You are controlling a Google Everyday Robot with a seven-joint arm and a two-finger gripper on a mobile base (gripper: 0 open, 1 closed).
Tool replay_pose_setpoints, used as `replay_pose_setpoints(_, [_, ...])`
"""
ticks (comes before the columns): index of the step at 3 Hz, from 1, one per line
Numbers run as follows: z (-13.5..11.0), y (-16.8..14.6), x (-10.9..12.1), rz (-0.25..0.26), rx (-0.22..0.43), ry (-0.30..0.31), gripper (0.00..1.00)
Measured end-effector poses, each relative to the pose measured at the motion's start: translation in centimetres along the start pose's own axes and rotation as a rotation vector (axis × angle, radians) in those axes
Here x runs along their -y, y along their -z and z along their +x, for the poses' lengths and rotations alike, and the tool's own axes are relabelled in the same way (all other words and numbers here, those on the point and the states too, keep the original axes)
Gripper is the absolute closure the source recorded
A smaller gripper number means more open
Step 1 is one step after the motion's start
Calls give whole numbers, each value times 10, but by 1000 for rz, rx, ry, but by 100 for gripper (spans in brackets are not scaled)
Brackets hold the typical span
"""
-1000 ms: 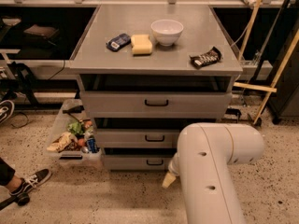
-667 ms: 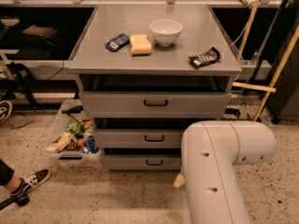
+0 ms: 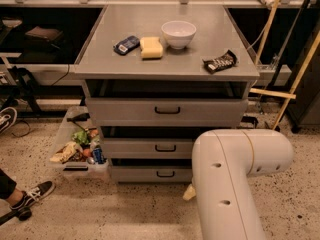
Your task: Open bottom drawer
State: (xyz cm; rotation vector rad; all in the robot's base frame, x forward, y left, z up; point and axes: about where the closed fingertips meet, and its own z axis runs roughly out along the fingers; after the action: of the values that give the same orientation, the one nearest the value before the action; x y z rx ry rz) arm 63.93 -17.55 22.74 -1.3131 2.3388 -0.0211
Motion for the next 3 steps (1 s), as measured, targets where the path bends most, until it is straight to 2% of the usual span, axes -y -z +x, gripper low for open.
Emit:
replay_pose_setpoints(1, [-14,-8,7,-8,38,23,0])
replay_pose_setpoints(2, [-13,-28,9,-38,69,49,0])
replay_pose_setpoints(3, [-41,-33,16,-49,104,90,0])
